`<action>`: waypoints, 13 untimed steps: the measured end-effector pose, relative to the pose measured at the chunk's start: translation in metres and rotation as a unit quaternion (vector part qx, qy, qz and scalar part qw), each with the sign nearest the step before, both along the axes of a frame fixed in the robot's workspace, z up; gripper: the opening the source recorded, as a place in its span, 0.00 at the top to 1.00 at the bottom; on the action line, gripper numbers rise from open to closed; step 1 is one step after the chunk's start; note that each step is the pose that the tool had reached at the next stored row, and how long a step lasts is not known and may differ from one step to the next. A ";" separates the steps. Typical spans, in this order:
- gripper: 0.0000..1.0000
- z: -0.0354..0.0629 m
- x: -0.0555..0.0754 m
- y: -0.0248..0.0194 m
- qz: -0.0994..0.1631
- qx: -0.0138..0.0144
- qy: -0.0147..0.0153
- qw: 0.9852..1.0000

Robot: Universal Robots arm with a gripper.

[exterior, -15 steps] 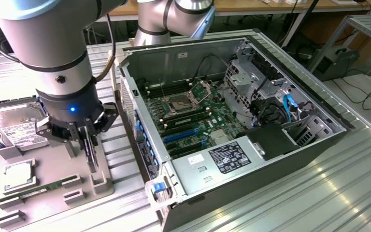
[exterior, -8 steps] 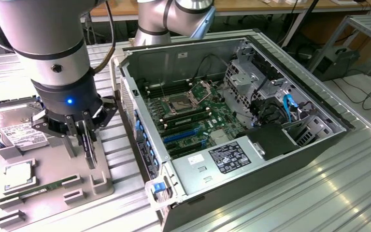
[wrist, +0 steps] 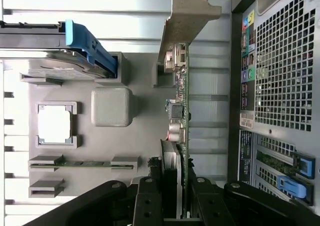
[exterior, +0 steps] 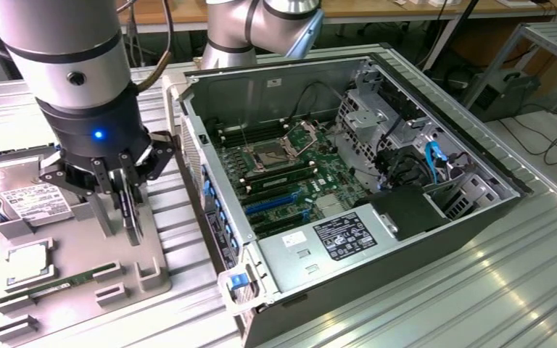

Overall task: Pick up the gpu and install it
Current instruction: 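Pick up the gpu and move the gpu toward the slot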

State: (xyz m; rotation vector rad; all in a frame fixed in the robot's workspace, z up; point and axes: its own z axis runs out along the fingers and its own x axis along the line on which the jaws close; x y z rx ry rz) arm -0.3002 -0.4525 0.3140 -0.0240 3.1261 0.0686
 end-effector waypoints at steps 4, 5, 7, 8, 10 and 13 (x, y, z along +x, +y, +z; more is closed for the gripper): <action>0.72 0.0093 0.000 0.0000 0.000 0.000 0.000 1.000; 0.72 0.0112 0.000 0.0000 0.000 0.000 0.000 1.000; 0.72 0.0151 0.000 0.0000 0.000 0.000 0.000 1.000; 0.72 0.0175 0.000 0.0000 0.000 0.000 0.000 1.000; 0.72 0.0226 0.000 0.0000 0.000 0.000 0.000 1.000; 0.72 0.0315 0.000 0.0000 0.000 0.000 0.000 1.000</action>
